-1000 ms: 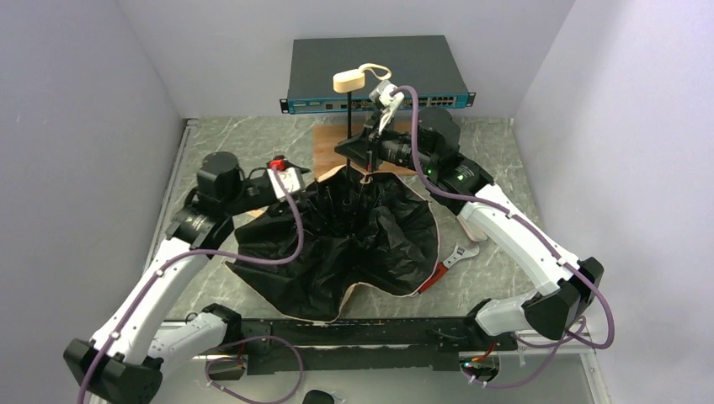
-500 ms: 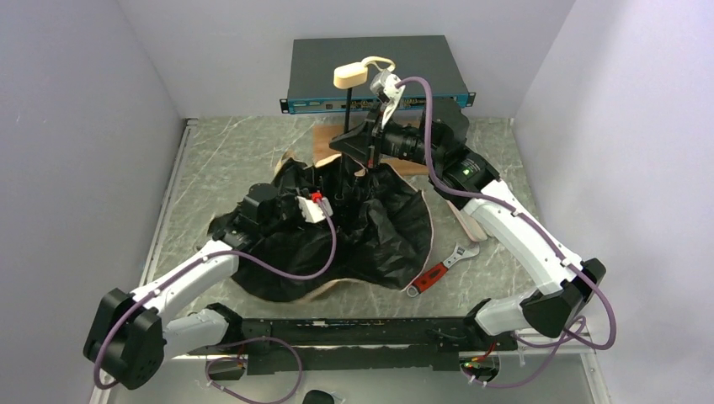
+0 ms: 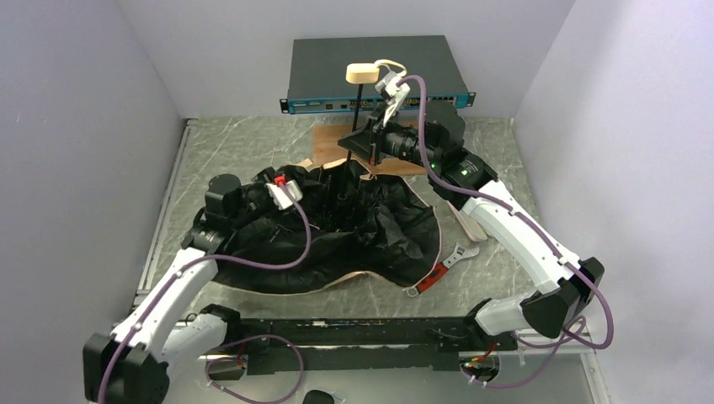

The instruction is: Open the umbrella

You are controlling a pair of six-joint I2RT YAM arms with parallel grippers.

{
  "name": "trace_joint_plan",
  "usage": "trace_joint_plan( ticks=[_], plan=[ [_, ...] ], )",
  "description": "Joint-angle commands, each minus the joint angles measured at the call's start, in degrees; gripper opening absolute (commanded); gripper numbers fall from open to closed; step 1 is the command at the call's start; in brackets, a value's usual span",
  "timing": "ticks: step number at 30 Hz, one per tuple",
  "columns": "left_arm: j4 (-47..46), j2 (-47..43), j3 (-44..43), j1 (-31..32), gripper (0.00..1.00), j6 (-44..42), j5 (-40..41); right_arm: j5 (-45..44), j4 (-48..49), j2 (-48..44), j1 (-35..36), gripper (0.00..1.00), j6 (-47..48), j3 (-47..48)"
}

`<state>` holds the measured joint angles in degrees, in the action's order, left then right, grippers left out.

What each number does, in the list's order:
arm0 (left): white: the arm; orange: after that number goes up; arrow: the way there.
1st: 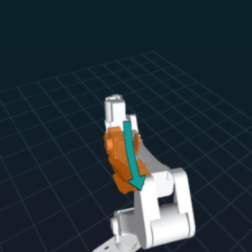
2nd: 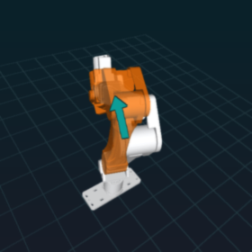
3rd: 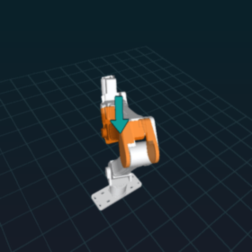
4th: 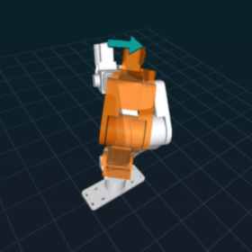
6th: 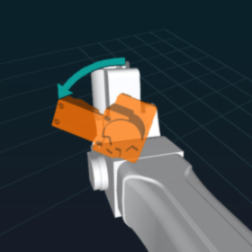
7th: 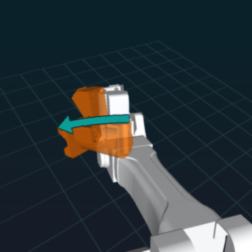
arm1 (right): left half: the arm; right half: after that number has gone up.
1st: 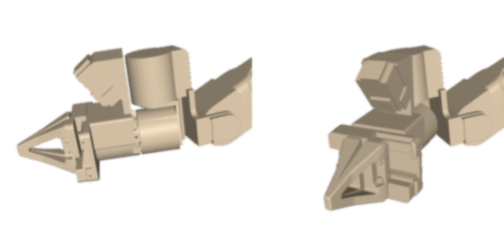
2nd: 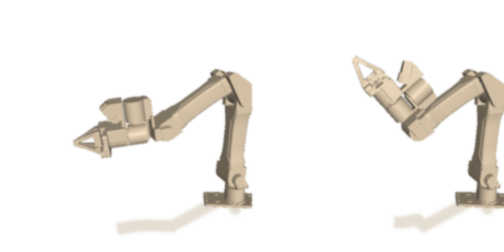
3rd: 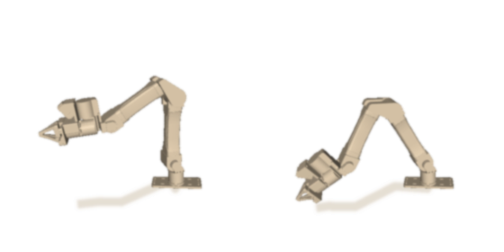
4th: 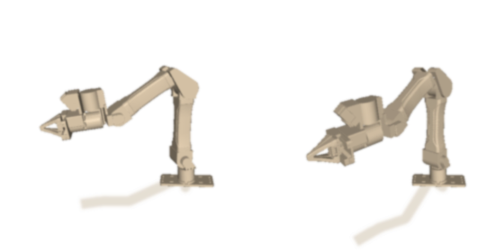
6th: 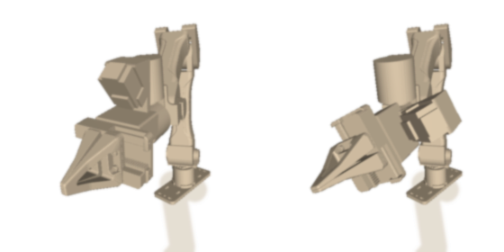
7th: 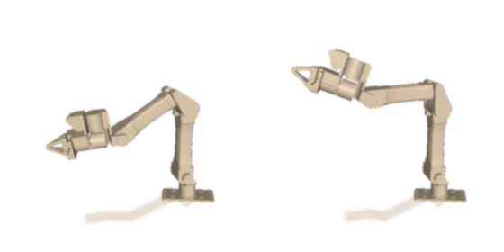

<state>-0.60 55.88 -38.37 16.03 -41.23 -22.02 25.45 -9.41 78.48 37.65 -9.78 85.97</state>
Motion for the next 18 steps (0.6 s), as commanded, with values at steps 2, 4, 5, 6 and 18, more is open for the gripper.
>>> trace_joint_plan(
  ticks=[2, 4, 5, 6, 18],
  plan=[
    [7.53, -7.49, -6.97, 6.74, 0.57, 1.84, -10.06, -7.31, 8.69, -0.86, 0.42, 0.00, -5.53, -0.82],
    [9.00, -9.15, -7.49, 9.29, 0.52, 0.27, -11.23, -8.12, 8.98, -0.42, 0.72, 0.00, -5.97, -0.73],
    [9.31, -9.80, -7.57, 10.67, 0.49, -0.59, -11.57, -8.44, 8.94, -0.36, 0.82, 0.00, -6.34, -0.58],
    [9.42, -10.09, -7.79, 12.20, 0.46, -1.28, -11.64, -8.41, 9.01, -0.22, 0.94, 0.00, -6.54, -0.43],
    [8.02, 0.45, -13.88, 29.90, 0.35, -5.56, -1.44, -13.70, 8.26, 1.55, 4.36, 0.00, -6.54, 2.02]
  ],
)
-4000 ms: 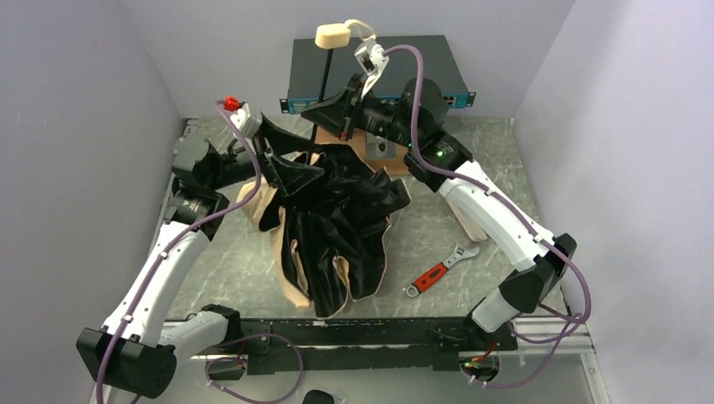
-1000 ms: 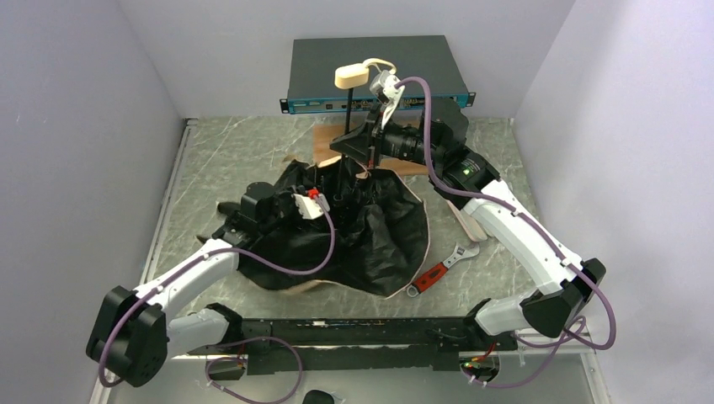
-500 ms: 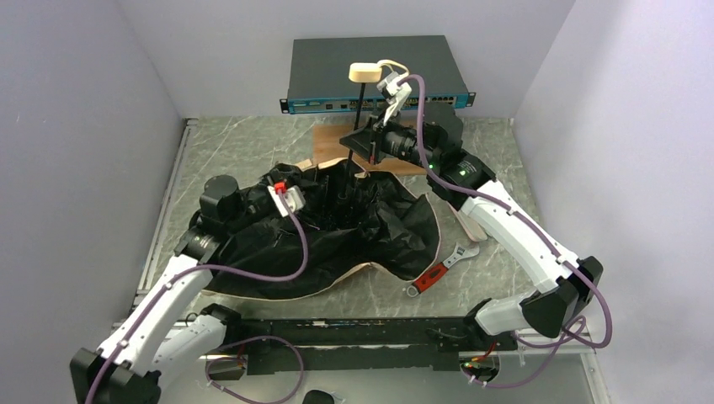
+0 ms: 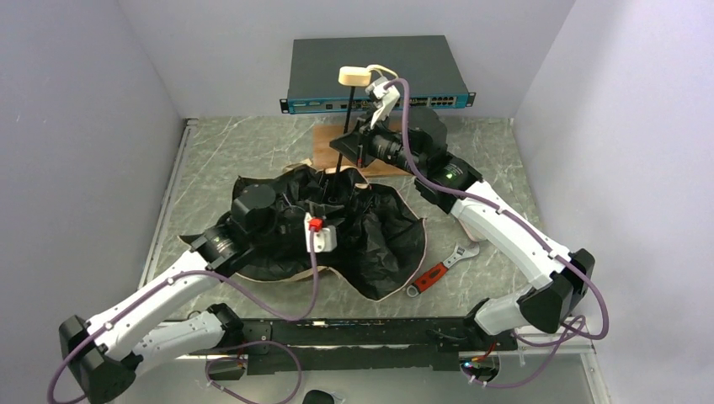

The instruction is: Open the umbrella

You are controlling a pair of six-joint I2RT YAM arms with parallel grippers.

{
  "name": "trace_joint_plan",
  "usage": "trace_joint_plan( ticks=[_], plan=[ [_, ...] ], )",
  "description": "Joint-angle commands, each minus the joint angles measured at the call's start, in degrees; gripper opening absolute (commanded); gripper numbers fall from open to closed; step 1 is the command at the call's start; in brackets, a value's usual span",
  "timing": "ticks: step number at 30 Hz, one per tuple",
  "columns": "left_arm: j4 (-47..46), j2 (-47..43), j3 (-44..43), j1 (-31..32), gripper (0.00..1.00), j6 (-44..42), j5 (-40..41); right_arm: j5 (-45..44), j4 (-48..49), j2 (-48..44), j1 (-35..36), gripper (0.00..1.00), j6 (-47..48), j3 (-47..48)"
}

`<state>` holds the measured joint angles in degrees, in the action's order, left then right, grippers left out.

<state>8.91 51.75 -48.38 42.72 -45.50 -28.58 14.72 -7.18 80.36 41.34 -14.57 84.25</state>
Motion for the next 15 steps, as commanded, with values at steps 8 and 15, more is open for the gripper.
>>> trace_joint_plan(
  ticks=[8, 15],
  plan=[
    [-1.95, 13.78, -0.61, 6.52, 0.34, 8.87, 6.13, -3.72, 6.50, 0.31, 0.73, 0.00, -0.85, 6.50],
    [1.81, 8.83, -1.50, 7.43, 0.62, 17.60, 1.96, -1.15, 6.92, 0.61, 0.76, 0.00, 3.24, 8.52]
  ],
)
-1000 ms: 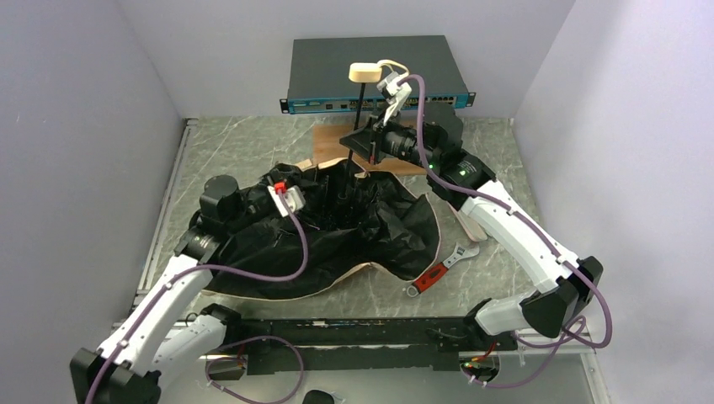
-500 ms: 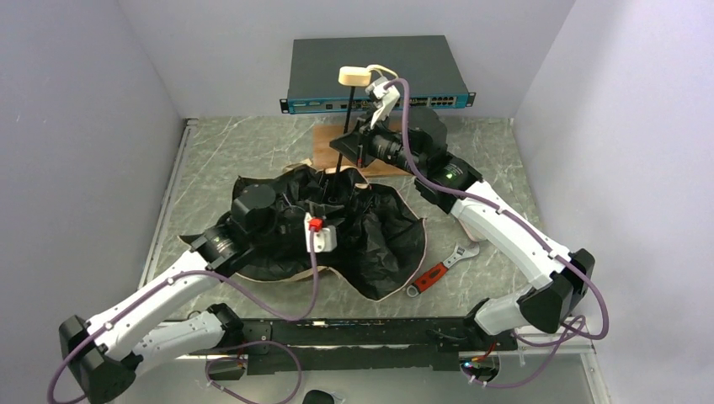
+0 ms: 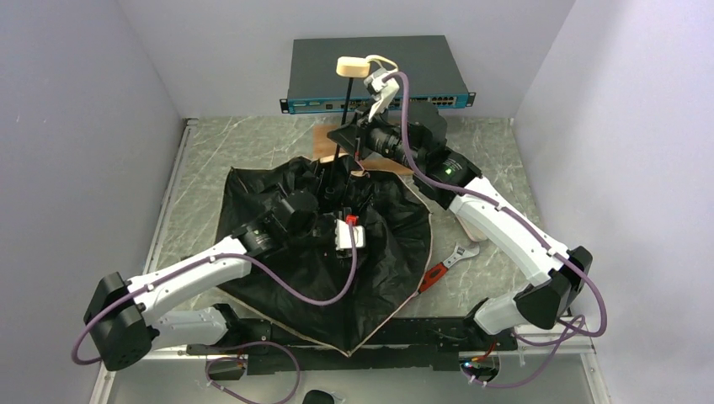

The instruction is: Open the umbrella

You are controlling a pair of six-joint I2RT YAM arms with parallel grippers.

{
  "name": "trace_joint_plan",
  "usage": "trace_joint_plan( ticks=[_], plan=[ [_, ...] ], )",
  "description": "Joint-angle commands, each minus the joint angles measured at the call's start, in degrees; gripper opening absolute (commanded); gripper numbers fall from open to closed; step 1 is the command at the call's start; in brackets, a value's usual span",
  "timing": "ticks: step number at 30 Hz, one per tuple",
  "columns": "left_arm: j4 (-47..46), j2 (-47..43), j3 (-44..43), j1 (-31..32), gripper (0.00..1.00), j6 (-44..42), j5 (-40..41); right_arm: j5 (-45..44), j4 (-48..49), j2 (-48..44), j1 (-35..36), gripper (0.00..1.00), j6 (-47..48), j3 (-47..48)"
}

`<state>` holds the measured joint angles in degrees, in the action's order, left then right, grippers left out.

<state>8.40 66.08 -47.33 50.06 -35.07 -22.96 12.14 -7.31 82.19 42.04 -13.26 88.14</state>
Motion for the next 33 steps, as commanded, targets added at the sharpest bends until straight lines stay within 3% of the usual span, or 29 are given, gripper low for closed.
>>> trace_joint_plan(
  ticks=[1, 3, 5, 9, 11, 22, 33],
  plan=[
    [2.77, -8.10, -4.01, -0.56, 0.68, 8.95, -4.02, 3.05, 7.05, -1.58, 0.01, 0.00, 3.02, 4.01],
    [3.09, -12.37, -7.05, -3.72, 0.81, 12.63, -7.28, 4.92, 8.68, -2.66, 0.01, 0.00, 4.81, 2.10],
    [3.37, -15.16, -9.54, -8.86, 0.86, 18.29, -8.18, 5.87, 8.90, -3.96, -0.07, 0.00, 5.36, 0.19],
    [9.15, -14.54, -13.85, -22.60, 0.81, 22.49, -13.12, 7.11, 10.43, -6.41, 0.02, 0.00, 5.44, -3.50],
    [9.14, -13.48, -13.43, -25.63, 0.78, 22.68, -13.92, 7.81, 11.61, -6.97, 0.04, 0.00, 4.64, -4.85],
    [-3.04, -6.25, -10.39, -26.08, 0.61, 22.93, -20.94, 11.83, 13.33, -6.48, 0.30, 0.00, 4.64, -4.24],
    [-7.71, -3.28, -8.41, -23.92, 0.51, 24.15, -19.70, 11.83, 13.29, -5.50, 1.42, 0.00, 5.44, -2.58]
  ],
)
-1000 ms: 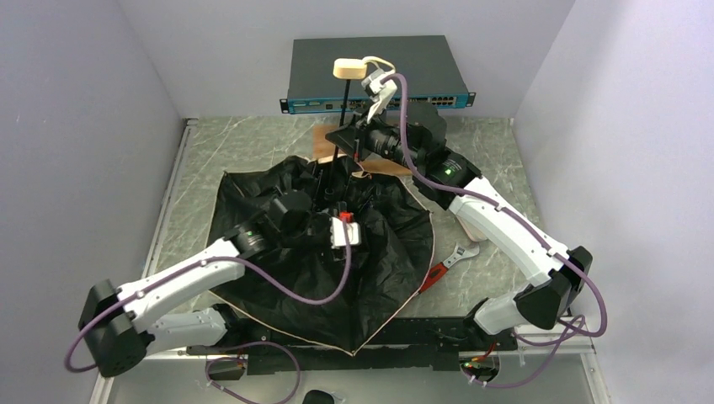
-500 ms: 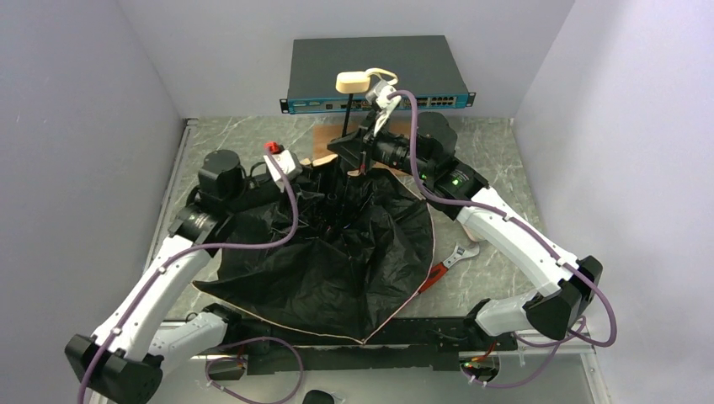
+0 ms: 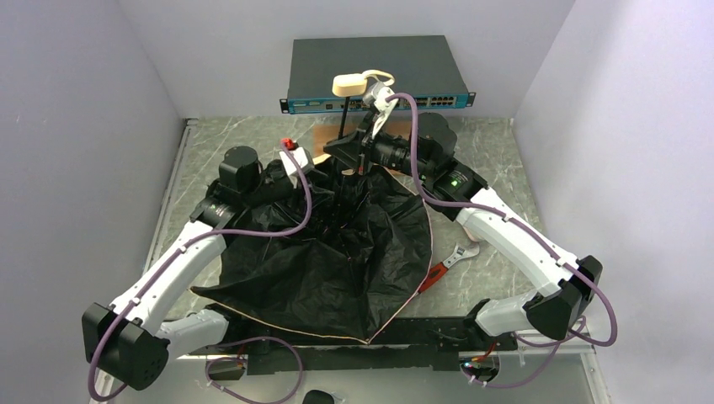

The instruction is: Open the umbrella

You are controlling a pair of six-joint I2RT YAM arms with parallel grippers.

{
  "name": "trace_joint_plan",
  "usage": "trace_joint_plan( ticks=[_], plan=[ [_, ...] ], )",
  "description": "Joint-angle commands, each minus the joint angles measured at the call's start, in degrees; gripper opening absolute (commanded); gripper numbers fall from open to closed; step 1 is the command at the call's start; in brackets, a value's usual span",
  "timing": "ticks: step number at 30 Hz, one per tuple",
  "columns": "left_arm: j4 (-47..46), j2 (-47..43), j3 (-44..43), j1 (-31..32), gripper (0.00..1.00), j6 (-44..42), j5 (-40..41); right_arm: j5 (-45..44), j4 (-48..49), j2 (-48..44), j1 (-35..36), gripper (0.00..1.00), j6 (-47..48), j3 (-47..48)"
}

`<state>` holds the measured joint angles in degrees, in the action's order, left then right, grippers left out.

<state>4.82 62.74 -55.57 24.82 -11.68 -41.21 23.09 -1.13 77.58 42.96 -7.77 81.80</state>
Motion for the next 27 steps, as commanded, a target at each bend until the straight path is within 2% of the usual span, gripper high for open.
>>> trace_joint_plan(
  ticks=[1, 4, 8, 16, 22, 24, 25, 27],
  plan=[
    [-4.28, 0.22, 0.02, 1.67, 0.52, 0.86, -1.38, 0.79, 7.02, -0.74, 0.54, 0.00, -0.04, 4.09],
    [-4.33, 0.81, 0.15, 2.61, 0.53, 0.36, 0.42, 0.13, 7.27, -0.51, 0.60, 0.00, -0.41, 4.60],
    [-4.24, 1.99, 2.37, 2.63, 0.50, -0.39, 3.02, -0.45, 7.31, -0.75, 0.54, 0.00, -0.60, 5.05],
    [0.19, 3.22, 8.10, -1.02, 0.32, -4.23, 4.11, -3.01, 5.65, -1.69, 0.48, 0.00, 0.49, 8.69],
    [2.62, 4.41, 11.07, -1.77, 0.33, -7.11, 6.47, -2.93, 5.52, -1.85, 0.46, 0.00, -0.43, 11.70],
    [3.25, 4.90, 11.49, -1.99, 0.35, -7.50, 7.89, -2.80, 5.52, -1.70, 0.46, 0.00, -0.55, 12.99],
    [3.76, 4.89, 11.34, -2.23, 0.42, -7.64, 8.22, -2.52, 5.39, -1.61, 0.41, 0.00, -0.39, 13.46],
    [3.84, 3.31, 10.75, -3.03, 0.61, -7.30, 6.04, -2.32, 4.80, -1.69, 0.41, 0.00, 0.24, 13.44]
  ],
)
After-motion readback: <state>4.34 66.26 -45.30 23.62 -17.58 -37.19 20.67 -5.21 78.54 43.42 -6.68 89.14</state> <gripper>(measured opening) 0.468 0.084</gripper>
